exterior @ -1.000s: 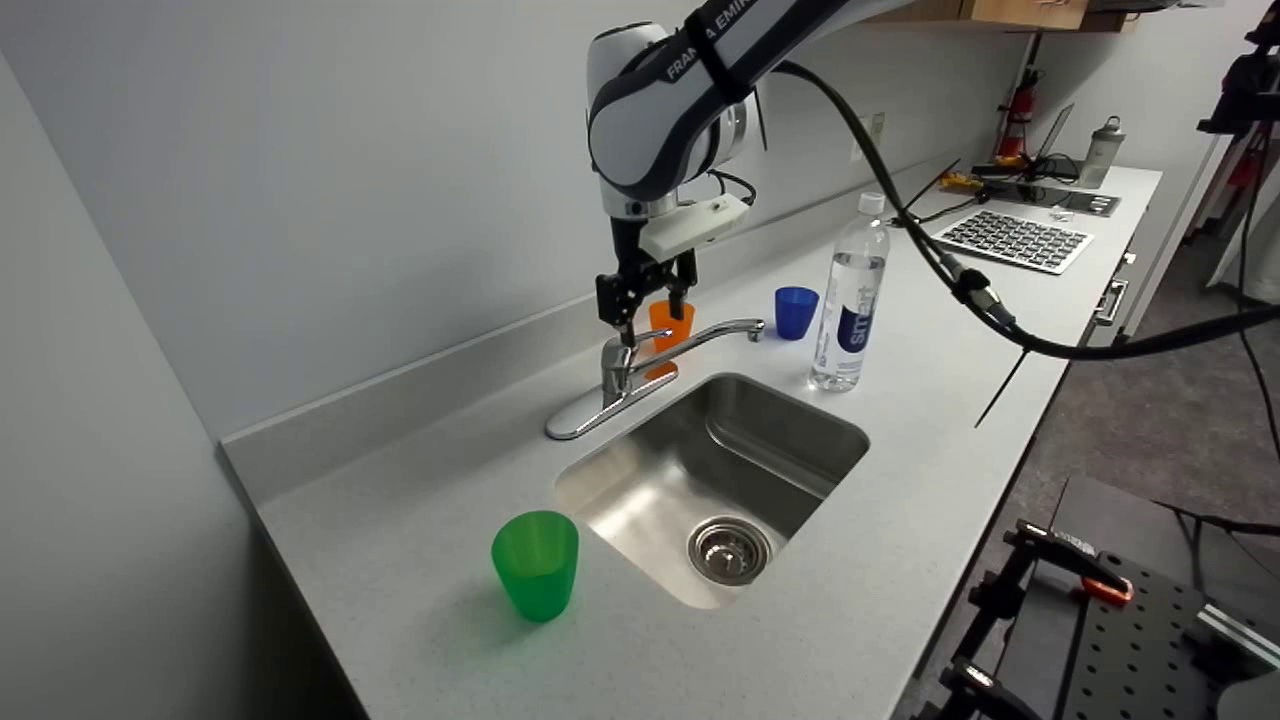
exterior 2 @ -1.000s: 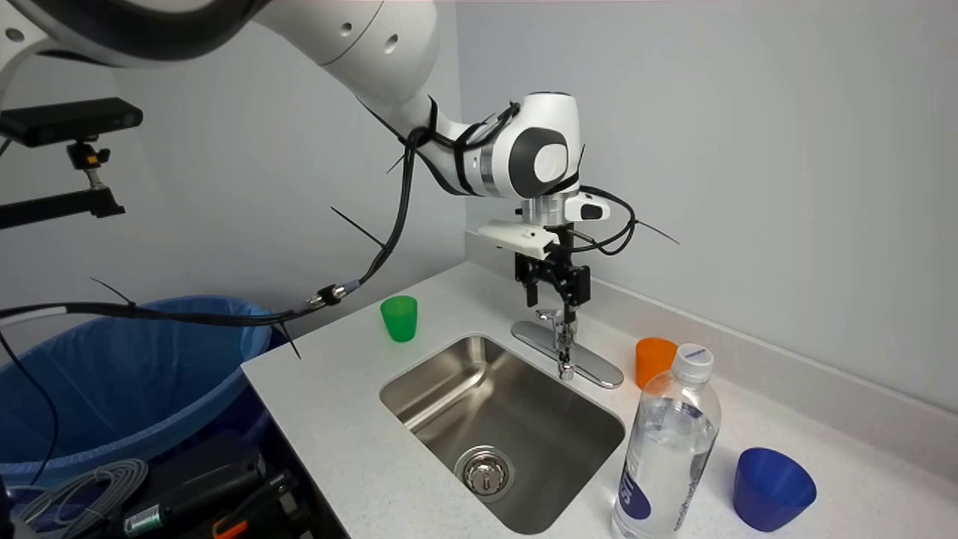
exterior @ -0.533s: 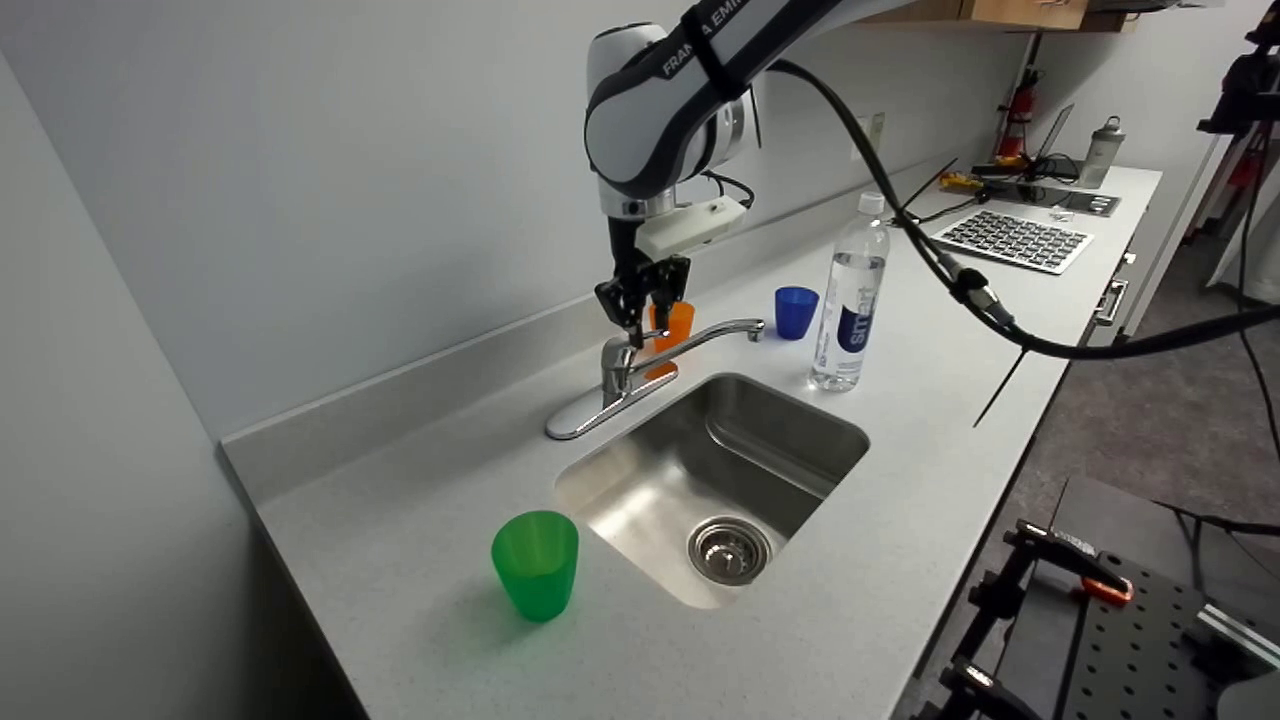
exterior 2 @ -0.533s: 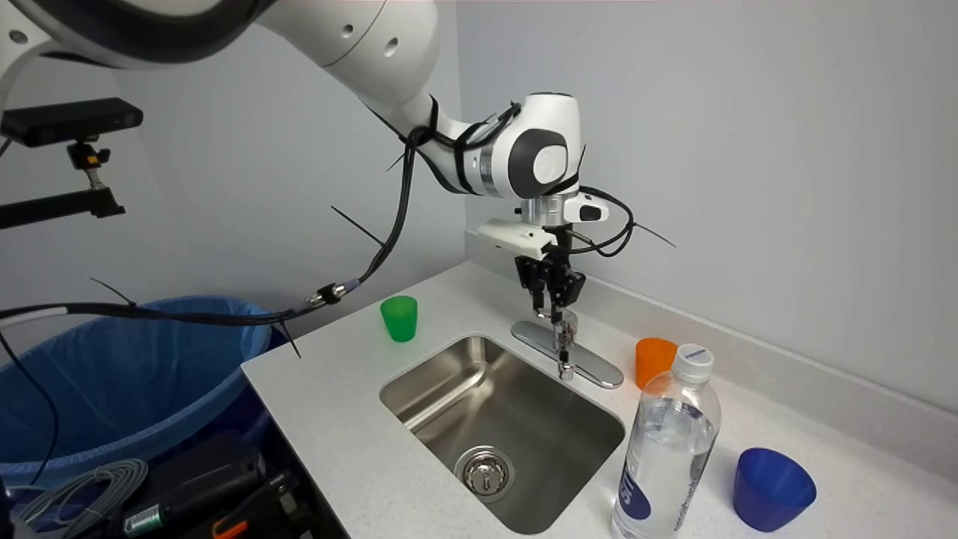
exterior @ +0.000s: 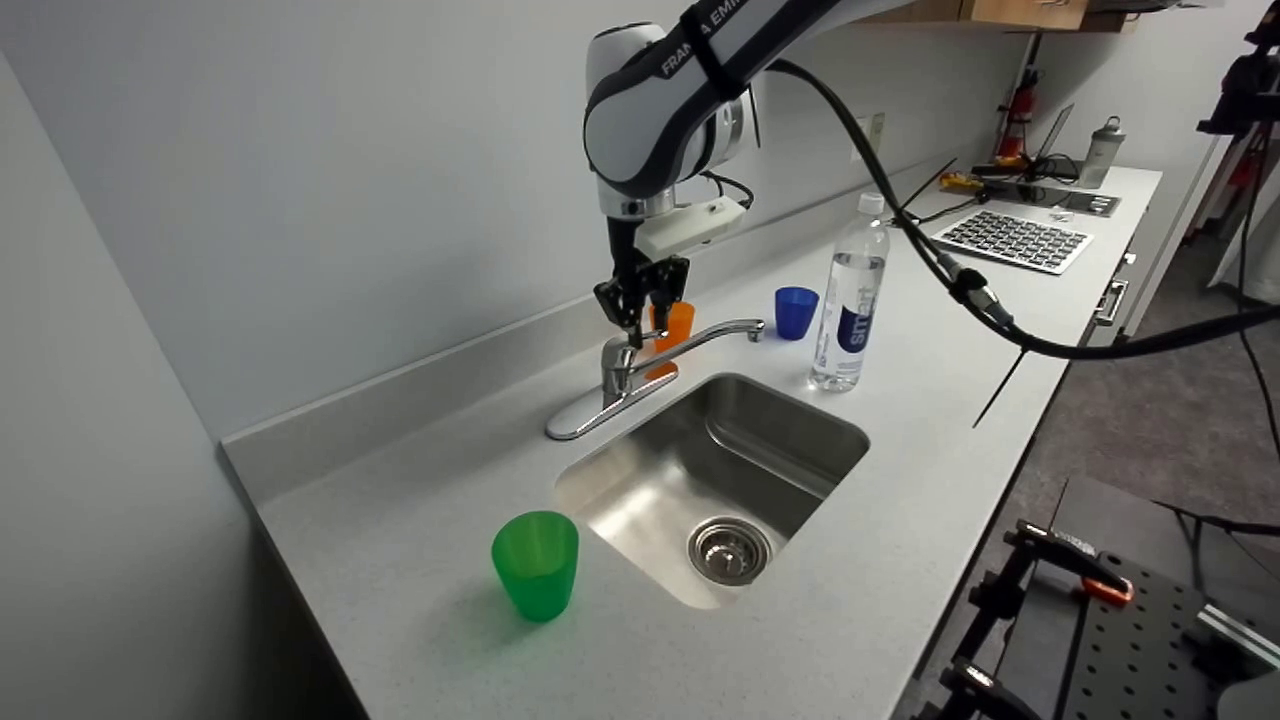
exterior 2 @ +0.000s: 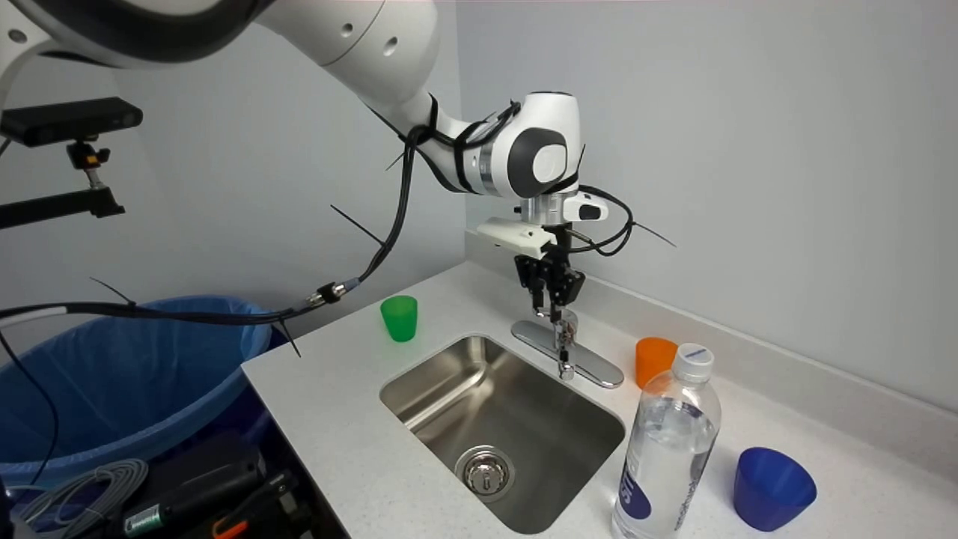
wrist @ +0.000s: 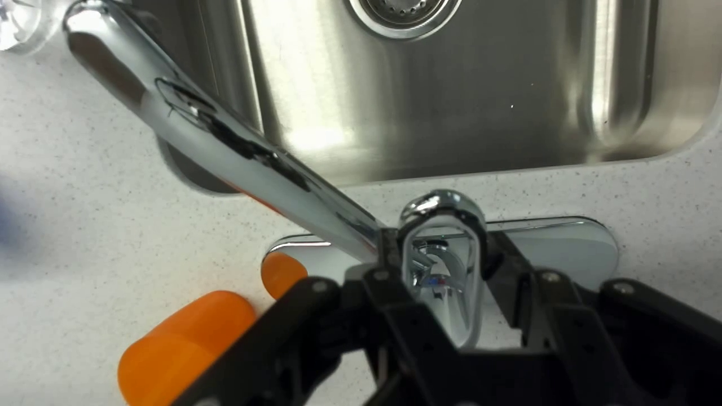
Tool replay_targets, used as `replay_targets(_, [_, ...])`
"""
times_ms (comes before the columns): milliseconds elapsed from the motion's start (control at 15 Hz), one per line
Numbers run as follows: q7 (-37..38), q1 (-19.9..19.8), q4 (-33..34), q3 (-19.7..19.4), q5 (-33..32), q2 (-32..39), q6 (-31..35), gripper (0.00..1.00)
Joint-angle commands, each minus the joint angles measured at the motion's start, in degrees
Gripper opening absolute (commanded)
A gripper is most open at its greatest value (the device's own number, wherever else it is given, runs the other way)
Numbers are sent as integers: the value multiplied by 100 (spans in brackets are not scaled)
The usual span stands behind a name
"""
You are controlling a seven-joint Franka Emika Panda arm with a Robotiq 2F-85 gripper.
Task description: Move the tap handle up
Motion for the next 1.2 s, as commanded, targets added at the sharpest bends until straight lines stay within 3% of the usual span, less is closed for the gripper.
replay_targets(0, [-139,-81,196,56,124,141,160,17])
replay_targets(467, [-478,-105,206,60,29,145,159,17])
replay_targets(533, [-524,-106,206,58,19,145,159,67])
replay_targets(667, [-578,-115,207,60,25,151,203,74])
replay_targets(933, [-702,-115,228,53,-2,173,267,99])
replay_targets(1133, [-770,-123,268,61,9,198,245,100])
